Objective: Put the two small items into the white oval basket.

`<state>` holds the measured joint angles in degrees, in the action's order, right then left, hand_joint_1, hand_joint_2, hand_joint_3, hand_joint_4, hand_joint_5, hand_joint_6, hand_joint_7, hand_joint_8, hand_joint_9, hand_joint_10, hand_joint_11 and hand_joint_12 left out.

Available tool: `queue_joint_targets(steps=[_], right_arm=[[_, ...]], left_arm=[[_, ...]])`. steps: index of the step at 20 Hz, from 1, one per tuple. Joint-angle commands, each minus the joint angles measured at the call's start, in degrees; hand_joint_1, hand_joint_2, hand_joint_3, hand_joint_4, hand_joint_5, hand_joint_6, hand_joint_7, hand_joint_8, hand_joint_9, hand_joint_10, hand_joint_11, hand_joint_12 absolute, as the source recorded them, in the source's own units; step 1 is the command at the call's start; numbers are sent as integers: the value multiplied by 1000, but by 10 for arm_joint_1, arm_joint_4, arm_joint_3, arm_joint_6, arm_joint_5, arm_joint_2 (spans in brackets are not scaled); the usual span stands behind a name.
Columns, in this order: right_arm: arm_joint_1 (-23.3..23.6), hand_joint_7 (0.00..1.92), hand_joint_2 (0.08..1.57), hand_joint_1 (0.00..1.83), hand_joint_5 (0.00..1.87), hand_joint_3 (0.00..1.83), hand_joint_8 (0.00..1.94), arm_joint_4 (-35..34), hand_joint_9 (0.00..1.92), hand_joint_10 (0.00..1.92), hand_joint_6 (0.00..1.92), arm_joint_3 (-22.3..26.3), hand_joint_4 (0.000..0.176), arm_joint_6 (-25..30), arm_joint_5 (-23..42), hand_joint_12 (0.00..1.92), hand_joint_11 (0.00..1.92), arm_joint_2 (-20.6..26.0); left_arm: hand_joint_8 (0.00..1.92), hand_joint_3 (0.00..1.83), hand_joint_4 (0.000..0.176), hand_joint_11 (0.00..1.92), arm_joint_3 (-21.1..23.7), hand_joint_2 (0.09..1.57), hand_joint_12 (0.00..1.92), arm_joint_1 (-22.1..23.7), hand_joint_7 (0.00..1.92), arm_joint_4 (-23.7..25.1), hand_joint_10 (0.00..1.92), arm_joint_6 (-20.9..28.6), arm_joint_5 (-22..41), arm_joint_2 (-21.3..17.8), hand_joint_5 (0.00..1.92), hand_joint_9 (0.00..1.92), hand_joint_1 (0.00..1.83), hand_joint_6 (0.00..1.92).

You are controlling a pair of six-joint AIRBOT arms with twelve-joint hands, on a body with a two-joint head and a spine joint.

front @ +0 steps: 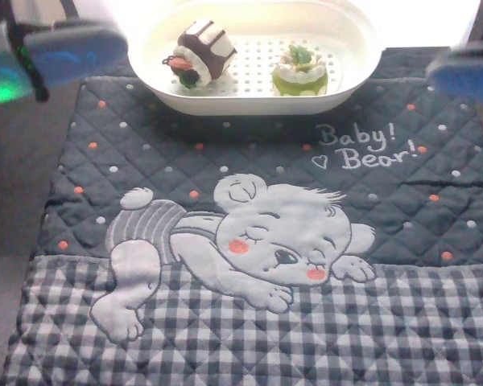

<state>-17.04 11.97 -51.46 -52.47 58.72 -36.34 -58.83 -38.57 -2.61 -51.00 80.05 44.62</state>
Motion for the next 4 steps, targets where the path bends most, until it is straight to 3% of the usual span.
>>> queue_joint_targets(steps=[1,2,4], right_arm=[[-3,0,1088,253,0,2,0,-39,0,0,0,-1,57,3,106,0,0,13],[-12,0,1056,333,0,0,0,-43,0,0,0,1,74,4,113,0,0,16],[-66,0,1041,393,0,0,0,-74,0,0,0,4,74,5,160,0,0,21]], left_arm=[[0,12,176,0,2,1004,0,-6,0,-13,0,3,93,-8,0,0,470,0],[0,28,174,0,4,1049,0,-15,0,-17,0,5,103,-10,0,0,537,0],[0,35,176,0,2,1078,0,-42,0,-32,0,13,122,-8,0,0,521,0]])
